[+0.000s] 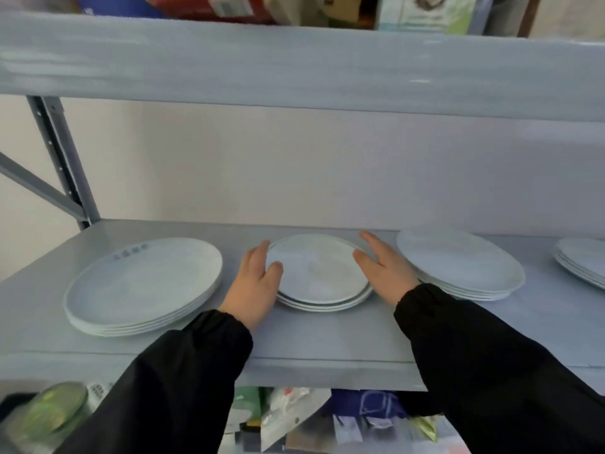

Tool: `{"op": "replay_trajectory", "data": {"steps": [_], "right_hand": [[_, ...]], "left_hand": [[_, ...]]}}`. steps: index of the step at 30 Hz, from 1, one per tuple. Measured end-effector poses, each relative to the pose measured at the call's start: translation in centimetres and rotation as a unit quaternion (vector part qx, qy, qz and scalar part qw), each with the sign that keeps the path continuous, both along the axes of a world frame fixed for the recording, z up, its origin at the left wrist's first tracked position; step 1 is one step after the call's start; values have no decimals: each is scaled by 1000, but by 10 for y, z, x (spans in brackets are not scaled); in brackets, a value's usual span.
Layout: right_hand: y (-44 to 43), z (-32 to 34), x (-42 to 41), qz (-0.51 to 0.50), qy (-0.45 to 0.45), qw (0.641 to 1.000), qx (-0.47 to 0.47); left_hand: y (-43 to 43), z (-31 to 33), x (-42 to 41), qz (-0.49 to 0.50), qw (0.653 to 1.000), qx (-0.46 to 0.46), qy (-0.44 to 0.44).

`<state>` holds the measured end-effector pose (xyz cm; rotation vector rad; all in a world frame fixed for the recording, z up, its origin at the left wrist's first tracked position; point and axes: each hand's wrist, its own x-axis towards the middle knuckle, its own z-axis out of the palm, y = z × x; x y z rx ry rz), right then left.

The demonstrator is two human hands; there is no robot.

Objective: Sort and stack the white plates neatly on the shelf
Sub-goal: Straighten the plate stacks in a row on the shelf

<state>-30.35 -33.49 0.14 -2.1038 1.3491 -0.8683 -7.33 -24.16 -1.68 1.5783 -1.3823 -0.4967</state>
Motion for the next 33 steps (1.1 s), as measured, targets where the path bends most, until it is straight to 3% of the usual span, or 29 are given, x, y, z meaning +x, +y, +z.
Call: {"op": "replay_trajectory", "data": {"steps": [3, 10, 20, 33], "right_hand": [[-18, -14, -5, 24, 6, 1000, 12], [-32, -26, -5, 61, 55, 994, 70], [-17, -25, -10, 63, 99, 989, 89], [41, -35, -2, 34, 99, 993, 62]], "left_hand": [[-17, -6, 2, 26, 997, 70, 7], [-26, -16, -1, 47, 991, 97, -80], [0, -14, -7, 46, 982, 140, -120], [54, -21, 13, 29, 979, 116, -166]]}}
